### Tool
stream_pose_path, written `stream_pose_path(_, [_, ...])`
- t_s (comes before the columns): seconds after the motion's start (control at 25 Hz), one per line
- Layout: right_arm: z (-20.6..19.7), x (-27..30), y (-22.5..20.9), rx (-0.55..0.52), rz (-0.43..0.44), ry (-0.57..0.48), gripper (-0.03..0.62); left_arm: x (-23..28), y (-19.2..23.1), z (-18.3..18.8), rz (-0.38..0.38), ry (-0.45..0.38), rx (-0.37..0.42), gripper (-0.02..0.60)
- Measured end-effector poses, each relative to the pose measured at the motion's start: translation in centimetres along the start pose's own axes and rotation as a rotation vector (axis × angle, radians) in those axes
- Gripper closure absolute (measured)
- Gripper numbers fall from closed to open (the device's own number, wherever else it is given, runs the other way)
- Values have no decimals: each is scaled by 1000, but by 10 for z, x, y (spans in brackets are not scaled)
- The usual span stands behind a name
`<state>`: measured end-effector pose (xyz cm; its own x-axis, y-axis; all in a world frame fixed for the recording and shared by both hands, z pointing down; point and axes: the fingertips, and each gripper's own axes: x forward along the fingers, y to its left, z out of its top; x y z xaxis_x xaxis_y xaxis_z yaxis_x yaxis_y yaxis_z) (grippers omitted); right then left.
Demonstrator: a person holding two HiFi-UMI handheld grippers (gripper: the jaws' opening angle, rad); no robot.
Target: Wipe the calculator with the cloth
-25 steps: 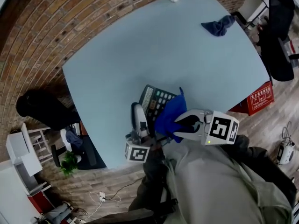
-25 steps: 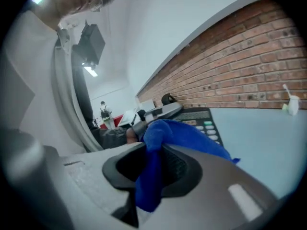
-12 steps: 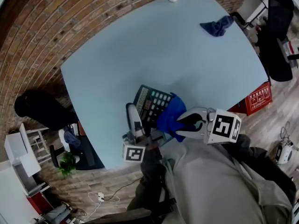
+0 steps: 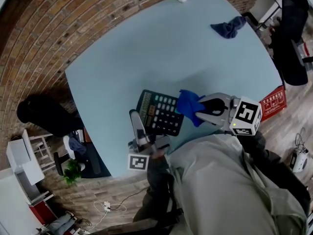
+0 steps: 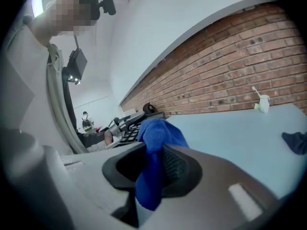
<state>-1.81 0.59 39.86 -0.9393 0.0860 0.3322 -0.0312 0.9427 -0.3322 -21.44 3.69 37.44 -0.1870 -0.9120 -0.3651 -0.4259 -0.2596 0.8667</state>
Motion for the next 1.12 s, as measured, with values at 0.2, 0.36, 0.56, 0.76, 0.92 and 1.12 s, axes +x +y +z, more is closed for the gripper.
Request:
stream_pose_path(0.2, [-9,19,72,-37,215,46,503,1,3,3,3,-33,-33,543])
stream_pose_path(0.36, [-10,27,99,-68,308,24,503,0,2,4,-10,-59,-73,543])
stream_pose_path(0.56, [-10,7,37,-22,140,-8,502,0,-1,0,-14,-48,-59,541])
stream_pose_path(0.76, [-2,10,17,38,45,-47,502,-4,4,2,8,-54,-50,541])
stream_pose_path(0.92, [-18,26,76,11,234,50,503,-6,5,4,12,-49,-33,543])
stream_pose_path(1.12, [-12,23,67,-56,181,63,503,-7,-1,1,-9,-20,16,543])
